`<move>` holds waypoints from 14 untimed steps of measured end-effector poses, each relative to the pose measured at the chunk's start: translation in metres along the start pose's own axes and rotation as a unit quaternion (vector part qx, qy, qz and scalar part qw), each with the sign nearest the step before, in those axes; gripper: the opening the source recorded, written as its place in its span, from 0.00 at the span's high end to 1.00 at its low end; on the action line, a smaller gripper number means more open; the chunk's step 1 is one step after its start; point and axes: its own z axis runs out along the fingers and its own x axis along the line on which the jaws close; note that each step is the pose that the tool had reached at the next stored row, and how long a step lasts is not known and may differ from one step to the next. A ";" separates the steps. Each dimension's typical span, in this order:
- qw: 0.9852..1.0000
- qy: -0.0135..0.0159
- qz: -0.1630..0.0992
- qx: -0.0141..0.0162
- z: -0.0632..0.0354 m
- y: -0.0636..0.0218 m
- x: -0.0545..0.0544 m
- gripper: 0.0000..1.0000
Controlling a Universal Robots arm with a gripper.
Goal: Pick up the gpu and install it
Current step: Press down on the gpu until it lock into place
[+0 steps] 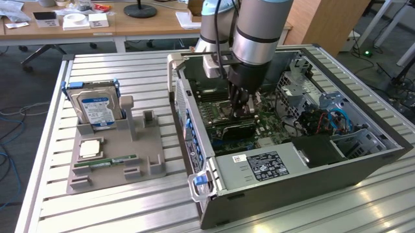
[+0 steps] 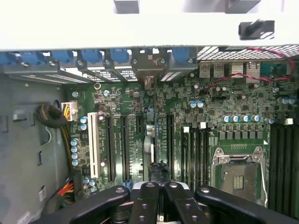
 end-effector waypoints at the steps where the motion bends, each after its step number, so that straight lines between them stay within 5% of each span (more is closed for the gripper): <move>1: 1.000 0.000 0.000 0.000 -0.0028 0.0000 0.000 0.89; 14: 1.000 0.000 0.000 0.000 -0.0326 -0.0003 -0.001 0.89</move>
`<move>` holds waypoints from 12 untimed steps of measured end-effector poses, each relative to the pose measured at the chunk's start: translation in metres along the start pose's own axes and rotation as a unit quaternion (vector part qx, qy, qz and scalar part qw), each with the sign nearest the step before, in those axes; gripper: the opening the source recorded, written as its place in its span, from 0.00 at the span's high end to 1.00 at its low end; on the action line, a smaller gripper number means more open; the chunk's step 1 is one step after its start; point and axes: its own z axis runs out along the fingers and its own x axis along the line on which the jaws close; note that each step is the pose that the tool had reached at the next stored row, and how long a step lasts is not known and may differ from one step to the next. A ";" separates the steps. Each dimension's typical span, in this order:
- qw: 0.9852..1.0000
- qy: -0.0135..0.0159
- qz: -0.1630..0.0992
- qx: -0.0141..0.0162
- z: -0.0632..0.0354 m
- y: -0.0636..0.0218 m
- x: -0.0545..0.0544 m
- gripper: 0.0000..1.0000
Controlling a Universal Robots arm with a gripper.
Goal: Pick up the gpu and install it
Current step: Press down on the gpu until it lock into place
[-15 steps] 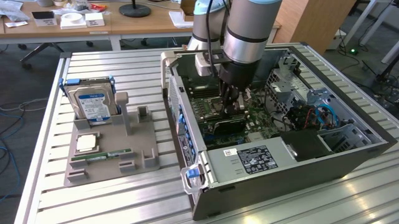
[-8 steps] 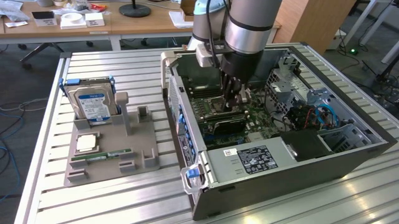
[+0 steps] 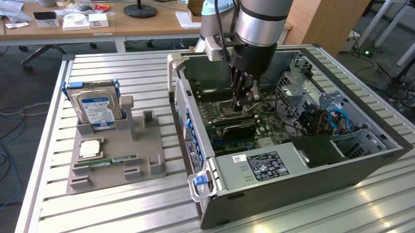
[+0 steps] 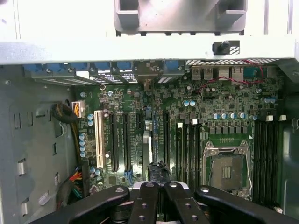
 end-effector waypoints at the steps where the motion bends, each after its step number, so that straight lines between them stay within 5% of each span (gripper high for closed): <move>1: 1.000 0.000 0.000 0.000 0.0000 0.0000 0.000 0.89; 12: 1.000 0.000 0.000 0.000 -0.0002 -0.0029 0.000 0.89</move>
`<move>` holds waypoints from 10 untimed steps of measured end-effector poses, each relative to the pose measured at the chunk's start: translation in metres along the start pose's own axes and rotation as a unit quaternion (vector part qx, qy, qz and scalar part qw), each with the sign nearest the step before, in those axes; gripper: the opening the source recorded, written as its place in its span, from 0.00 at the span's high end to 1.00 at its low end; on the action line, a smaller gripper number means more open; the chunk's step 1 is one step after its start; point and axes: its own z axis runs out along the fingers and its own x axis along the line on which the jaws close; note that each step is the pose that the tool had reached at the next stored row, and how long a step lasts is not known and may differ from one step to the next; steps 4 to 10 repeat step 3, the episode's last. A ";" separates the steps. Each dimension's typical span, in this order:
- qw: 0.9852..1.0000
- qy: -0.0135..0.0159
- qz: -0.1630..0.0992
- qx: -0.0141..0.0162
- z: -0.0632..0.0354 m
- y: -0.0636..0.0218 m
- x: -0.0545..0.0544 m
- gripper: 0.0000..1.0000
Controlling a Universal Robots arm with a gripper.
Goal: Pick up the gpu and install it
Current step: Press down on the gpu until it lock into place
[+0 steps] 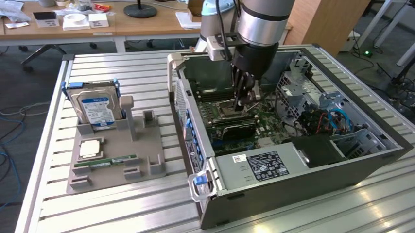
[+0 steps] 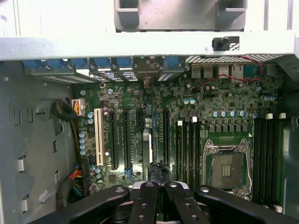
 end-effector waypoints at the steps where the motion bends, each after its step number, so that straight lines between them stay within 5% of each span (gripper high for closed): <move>1: 1.000 0.000 0.000 0.000 0.0000 0.0000 0.000 0.89; 10: 1.000 0.000 0.000 0.000 0.0000 0.0000 0.000 0.89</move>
